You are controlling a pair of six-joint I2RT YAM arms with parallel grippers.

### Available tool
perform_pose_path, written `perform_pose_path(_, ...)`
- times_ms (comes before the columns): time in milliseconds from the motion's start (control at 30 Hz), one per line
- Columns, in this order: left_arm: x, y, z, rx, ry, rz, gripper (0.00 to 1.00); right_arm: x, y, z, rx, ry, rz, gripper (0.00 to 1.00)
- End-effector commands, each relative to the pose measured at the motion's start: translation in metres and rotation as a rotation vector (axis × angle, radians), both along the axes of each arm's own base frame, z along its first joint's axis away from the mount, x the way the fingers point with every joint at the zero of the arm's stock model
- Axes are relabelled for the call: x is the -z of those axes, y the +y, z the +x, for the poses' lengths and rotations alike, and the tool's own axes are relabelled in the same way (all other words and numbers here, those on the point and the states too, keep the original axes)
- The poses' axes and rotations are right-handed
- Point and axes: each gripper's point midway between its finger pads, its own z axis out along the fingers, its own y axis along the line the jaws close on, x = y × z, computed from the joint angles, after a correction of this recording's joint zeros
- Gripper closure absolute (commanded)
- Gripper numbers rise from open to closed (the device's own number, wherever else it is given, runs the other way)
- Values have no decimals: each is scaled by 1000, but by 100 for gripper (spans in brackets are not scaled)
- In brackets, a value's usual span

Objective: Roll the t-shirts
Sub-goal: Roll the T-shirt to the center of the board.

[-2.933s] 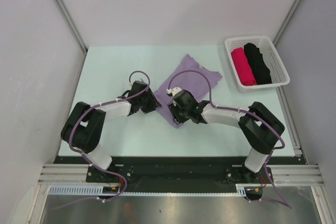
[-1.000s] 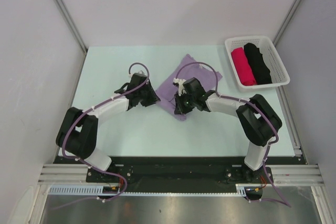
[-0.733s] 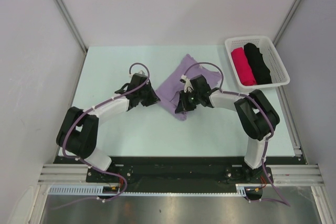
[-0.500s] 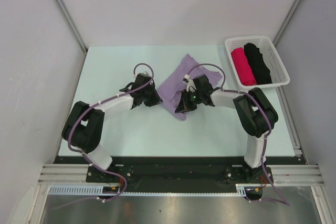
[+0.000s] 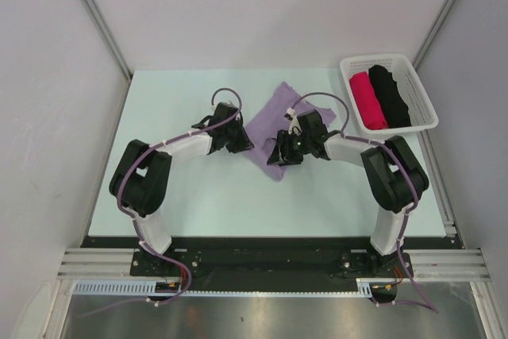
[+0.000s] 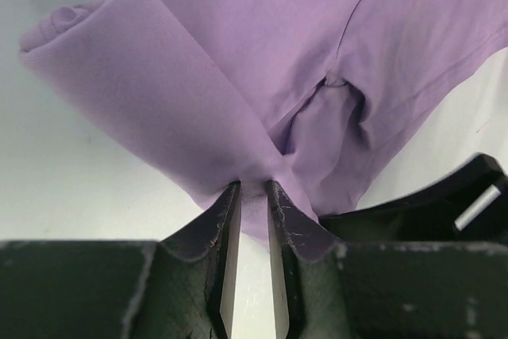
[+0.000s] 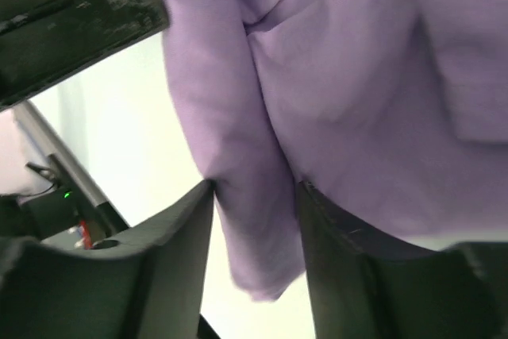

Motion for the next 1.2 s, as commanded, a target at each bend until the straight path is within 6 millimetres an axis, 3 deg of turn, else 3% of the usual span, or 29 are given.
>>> perform_pose_path(0, -10, -11, 19, 15, -41, -2, 76, -33, -19, 13, 79, -185, -93, 46)
perform_pose_path(67, -6, -14, 21, 19, -34, 1, 76, -36, -31, 19, 125, -253, -170, 45)
perform_pose_path(200, -2, -17, 26, 22, -27, 6, 76, -58, -26, 7, 118, -393, -268, 48)
perform_pose_path(300, 1, -19, 32, 24, -20, 13, 76, -62, -33, 8, 146, -479, -379, 48)
perform_pose_path(533, 7, -24, 40, 28, -10, 18, 76, -41, -27, -8, 64, -551, -543, 60)
perform_pose_path(700, 12, -26, 43, 31, -2, 21, 75, -20, -28, -13, 13, -570, -647, 48)
perform_pose_path(933, 20, -27, 43, 37, 15, 27, 75, 5, -36, -26, -32, -545, -724, 54)
perform_pose_path(1100, 24, -27, 42, 41, 23, 31, 75, -4, -46, -30, -5, -563, -719, 57)
perform_pose_path(1167, 25, -27, 43, 41, 21, 30, 75, -21, -40, -29, 11, -614, -687, 52)
